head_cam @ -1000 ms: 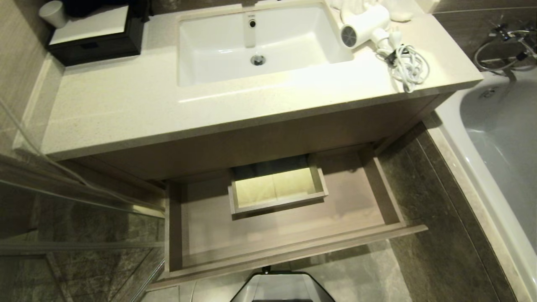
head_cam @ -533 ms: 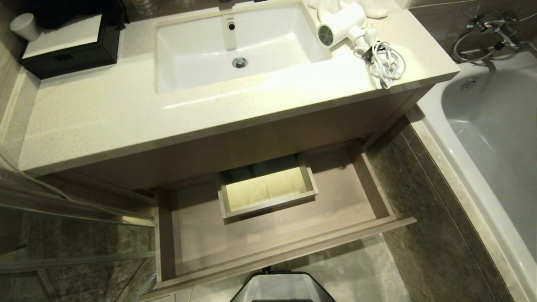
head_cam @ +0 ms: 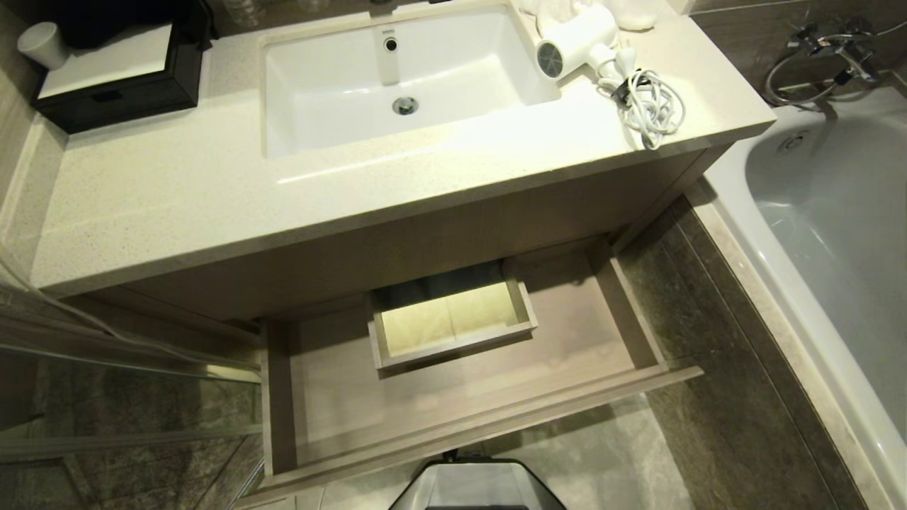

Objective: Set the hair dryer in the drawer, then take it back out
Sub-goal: Pick up the hairdryer

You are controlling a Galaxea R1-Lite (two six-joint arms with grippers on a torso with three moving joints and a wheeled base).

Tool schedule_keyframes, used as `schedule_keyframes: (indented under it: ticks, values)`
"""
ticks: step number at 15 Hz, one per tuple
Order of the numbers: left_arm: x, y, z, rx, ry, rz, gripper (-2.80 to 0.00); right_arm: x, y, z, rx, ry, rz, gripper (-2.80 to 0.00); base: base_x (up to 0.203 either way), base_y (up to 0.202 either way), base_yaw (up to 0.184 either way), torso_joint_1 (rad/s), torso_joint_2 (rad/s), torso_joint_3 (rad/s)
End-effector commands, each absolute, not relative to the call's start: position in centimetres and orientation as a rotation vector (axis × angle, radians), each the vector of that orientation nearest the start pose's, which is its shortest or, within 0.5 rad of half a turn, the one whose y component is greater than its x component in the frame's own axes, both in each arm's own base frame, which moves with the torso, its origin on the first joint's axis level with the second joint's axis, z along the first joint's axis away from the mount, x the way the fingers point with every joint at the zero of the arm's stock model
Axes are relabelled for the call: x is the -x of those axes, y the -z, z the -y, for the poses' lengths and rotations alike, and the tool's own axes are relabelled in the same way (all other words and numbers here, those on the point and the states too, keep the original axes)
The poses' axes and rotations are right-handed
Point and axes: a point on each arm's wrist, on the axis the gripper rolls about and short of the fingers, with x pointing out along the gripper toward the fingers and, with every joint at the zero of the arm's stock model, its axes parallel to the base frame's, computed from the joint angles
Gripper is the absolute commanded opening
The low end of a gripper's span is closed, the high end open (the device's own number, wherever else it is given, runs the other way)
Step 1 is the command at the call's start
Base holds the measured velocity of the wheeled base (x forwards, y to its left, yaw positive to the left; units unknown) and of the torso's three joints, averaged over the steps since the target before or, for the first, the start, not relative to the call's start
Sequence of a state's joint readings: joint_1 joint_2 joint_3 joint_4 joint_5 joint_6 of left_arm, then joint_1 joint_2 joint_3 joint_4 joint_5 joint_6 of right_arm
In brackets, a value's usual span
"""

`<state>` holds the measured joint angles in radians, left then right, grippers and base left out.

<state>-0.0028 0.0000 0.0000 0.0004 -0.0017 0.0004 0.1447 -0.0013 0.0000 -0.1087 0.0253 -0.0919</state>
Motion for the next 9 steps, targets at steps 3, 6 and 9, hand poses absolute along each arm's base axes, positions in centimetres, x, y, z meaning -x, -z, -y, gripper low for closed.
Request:
schedule_keyframes:
  ticks: [3, 6, 9]
  values:
    - [2.28, -7.55, 0.0, 0.0, 0.005, 0.0, -2.8, 2.3, -7.48, 0.28, 0.088, -0.166, 0.118, -2.8, 0.0, 0.0, 0.0, 0.145, 0.0, 0.149]
    - [2.28, -7.54, 0.0, 0.0, 0.004, 0.0, -2.8, 2.3, -7.48, 0.28, 0.088, -0.166, 0.118, -2.8, 0.0, 0.0, 0.0, 0.248, -0.03, 0.209]
    - [2.28, -7.55, 0.0, 0.0, 0.005, 0.0, -2.8, 2.3, -7.48, 0.28, 0.088, -0.165, 0.118, -2.8, 0.0, 0.0, 0.0, 0.281, -0.08, 0.201]
